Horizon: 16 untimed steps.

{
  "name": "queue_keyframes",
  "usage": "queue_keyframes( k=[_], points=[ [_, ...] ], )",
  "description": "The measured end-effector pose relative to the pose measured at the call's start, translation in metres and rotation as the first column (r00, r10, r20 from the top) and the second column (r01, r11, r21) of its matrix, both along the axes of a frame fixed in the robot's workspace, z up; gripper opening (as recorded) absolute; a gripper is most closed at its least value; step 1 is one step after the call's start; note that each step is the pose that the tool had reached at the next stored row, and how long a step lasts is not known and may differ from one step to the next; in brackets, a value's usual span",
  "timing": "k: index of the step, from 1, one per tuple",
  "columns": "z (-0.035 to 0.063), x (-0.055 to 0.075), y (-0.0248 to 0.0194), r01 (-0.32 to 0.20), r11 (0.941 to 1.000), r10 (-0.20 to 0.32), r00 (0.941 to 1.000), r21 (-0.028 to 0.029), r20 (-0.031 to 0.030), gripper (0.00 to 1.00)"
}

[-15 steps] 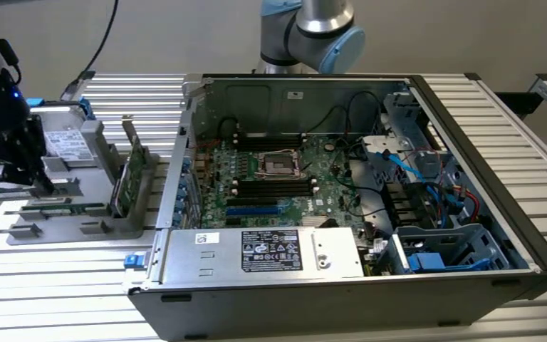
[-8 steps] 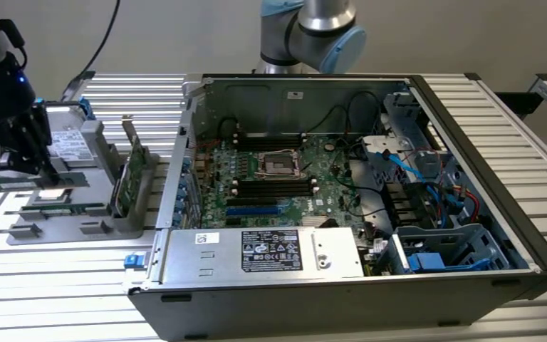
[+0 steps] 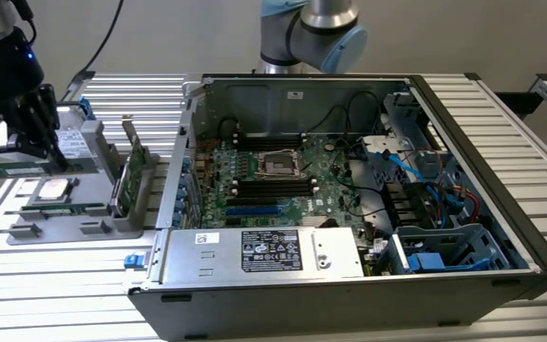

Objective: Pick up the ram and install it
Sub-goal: 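Pick up the ram and move it above insertion slot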

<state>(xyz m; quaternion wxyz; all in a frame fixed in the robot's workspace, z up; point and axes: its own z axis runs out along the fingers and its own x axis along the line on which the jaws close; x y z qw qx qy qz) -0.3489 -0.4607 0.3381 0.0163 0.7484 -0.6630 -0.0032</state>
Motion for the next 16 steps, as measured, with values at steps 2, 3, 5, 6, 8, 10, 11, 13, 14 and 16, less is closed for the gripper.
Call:
queue_keyframes(
  k=[2,3,5,6,8,10,11,13,14,16],
  points=[
    [0.0051,0.005,-0.0002,0.000,1.0000,0.000,1.0000,0.0044,-0.0002,0.14],
    [0.0073,0.008,-0.0003,0.000,1.0000,0.000,1.0000,0.0076,0.0002,0.14],
    [0.0117,0.015,-0.0007,0.000,0.9999,0.000,1.0000,0.0147,-0.0001,0.14],
    [0.0138,0.020,-0.0008,0.000,0.9998,0.000,1.0000,0.0191,-0.0002,0.14],
    [0.0175,0.029,-0.0012,0.000,0.9996,0.000,1.0000,0.0277,-0.0001,0.14],
    [0.0213,0.038,-0.0016,0.000,0.9994,0.000,1.0000,0.0360,-0.0002,0.14],
    [0.0233,0.043,-0.0018,0.000,0.9992,0.000,1.0000,0.0402,-0.0001,0.14],
    [0.0271,0.052,-0.0022,0.000,0.9988,0.000,1.0000,0.0485,-0.0001,0.14],
    [0.0290,0.056,-0.0024,0.000,0.9986,0.000,1.0000,0.0527,-0.0001,0.14],
    [0.0324,0.065,-0.0027,0.000,0.9981,0.000,1.0000,0.0623,-0.0001,0.14]
  ],
)
